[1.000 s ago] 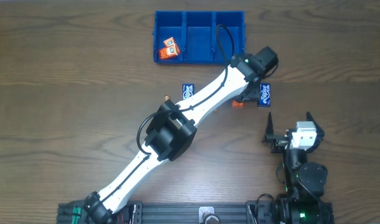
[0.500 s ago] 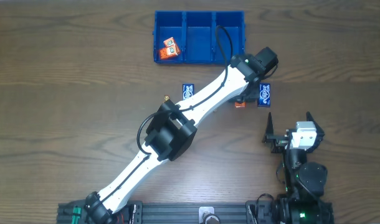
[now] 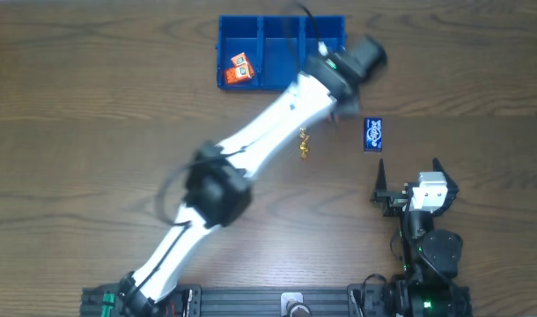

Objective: Sort Candies Into Trays

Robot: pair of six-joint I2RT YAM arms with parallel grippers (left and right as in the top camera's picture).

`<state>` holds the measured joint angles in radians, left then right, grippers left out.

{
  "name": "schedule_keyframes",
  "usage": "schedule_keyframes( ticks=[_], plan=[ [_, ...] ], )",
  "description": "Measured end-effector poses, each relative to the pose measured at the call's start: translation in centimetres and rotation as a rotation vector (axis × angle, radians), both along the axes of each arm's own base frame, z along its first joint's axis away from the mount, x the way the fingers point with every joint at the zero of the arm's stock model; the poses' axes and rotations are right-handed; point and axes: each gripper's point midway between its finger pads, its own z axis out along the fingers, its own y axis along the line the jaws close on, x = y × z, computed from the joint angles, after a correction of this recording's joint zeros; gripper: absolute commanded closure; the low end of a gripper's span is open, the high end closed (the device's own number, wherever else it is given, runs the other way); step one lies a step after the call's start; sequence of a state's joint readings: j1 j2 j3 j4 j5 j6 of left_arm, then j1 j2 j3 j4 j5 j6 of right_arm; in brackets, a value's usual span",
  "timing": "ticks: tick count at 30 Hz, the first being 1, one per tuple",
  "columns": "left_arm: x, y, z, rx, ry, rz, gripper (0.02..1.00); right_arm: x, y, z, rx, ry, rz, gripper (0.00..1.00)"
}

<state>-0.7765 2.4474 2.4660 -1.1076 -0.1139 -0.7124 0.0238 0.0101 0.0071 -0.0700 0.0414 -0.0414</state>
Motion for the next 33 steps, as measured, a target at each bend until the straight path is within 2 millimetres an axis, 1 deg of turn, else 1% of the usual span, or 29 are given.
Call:
schedule_keyframes(
  ticks=[1,2,4,5,6,8,9,11,12,15,17,20,28,33],
  plan=[
    [1.4,1.5,3.0,-0.026,-0.057,0.014,0.663,0.0,0.0,0.0,0.000,0.000,0.000,0.003],
    [2.5,3.0,5.2,-0.042,-0.100,0.035,0.665,0.0,0.0,0.0,0.000,0.000,0.000,0.003],
    [4.9,7.3,10.0,-0.057,-0.193,0.086,0.669,0.0,0.0,0.0,0.000,0.000,0.000,0.003],
    [6.0,9.7,11.8,-0.055,-0.232,0.117,0.671,0.0,0.0,0.0,0.000,0.000,0.000,0.003],
    [7.0,11.9,13.0,-0.046,-0.261,0.144,0.669,0.0,0.0,0.0,0.000,0.000,0.000,0.003],
    [8.3,14.9,13.5,-0.017,-0.277,0.173,0.669,0.0,0.0,0.0,0.000,0.000,0.000,0.003],
    [8.8,16.0,13.1,0.000,-0.270,0.176,0.667,0.0,0.0,0.0,0.000,0.000,0.000,0.003],
    [9.6,17.2,11.6,0.033,-0.244,0.165,0.669,0.0,0.0,0.0,0.000,0.000,0.000,0.003],
    [9.8,17.5,10.9,0.044,-0.228,0.156,0.669,0.0,0.0,0.0,0.000,0.000,0.000,0.003],
    [10.0,18.0,7.6,0.087,-0.155,0.113,0.669,0.0,0.0,0.0,0.000,0.000,0.000,0.003],
    [10.0,18.0,6.1,0.102,-0.120,0.086,0.669,0.0,0.0,0.0,0.000,0.000,0.000,0.003],
    [9.8,18.3,4.3,0.124,-0.073,0.055,0.669,0.0,0.0,0.0,0.000,0.000,0.000,0.003],
    [9.4,19.8,2.2,0.151,-0.012,0.047,0.663,0.0,0.0,0.0,0.000,0.000,0.000,0.003],
    [9.8,20.5,2.1,0.145,-0.015,0.047,0.658,0.0,0.0,0.0,0.000,0.000,0.000,0.003]
  ],
)
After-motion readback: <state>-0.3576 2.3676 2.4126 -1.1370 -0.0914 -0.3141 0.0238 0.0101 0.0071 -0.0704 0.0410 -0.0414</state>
